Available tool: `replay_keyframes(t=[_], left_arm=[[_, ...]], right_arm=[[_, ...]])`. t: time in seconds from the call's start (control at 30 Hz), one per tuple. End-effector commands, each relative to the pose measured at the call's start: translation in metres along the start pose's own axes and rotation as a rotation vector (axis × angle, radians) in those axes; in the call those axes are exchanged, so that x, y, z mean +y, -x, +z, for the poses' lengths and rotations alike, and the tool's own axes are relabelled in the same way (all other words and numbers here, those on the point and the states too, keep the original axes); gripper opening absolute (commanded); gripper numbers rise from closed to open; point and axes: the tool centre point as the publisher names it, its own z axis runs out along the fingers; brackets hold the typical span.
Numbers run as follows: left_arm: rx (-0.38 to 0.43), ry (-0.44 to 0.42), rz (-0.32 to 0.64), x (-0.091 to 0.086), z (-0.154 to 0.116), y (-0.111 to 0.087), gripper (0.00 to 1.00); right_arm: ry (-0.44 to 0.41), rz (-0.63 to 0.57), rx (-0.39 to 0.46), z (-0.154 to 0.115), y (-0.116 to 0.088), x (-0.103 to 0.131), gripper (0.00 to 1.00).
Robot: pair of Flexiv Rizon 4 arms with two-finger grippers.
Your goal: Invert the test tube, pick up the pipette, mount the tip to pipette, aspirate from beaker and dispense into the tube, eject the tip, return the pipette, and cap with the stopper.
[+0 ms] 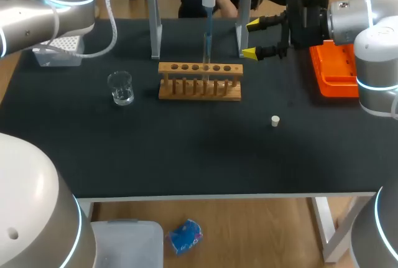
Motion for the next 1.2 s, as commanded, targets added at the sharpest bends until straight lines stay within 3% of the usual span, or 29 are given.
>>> replay_keyframes(t=[0.03,1.2], left_arm=[[0.002,-0.003,-0.001,0.0014,0.0004,0.0001,0.0],[0.004,-0.015,-0.016,0.008,0.0037,-0.0035,0.0]], right_arm=[[0.001,0.0,0.0,-0.0003,-0.0003,-0.0004,1.0],[0.001,0.0,0.0,-0.0003,-0.0003,-0.0004,1.0]])
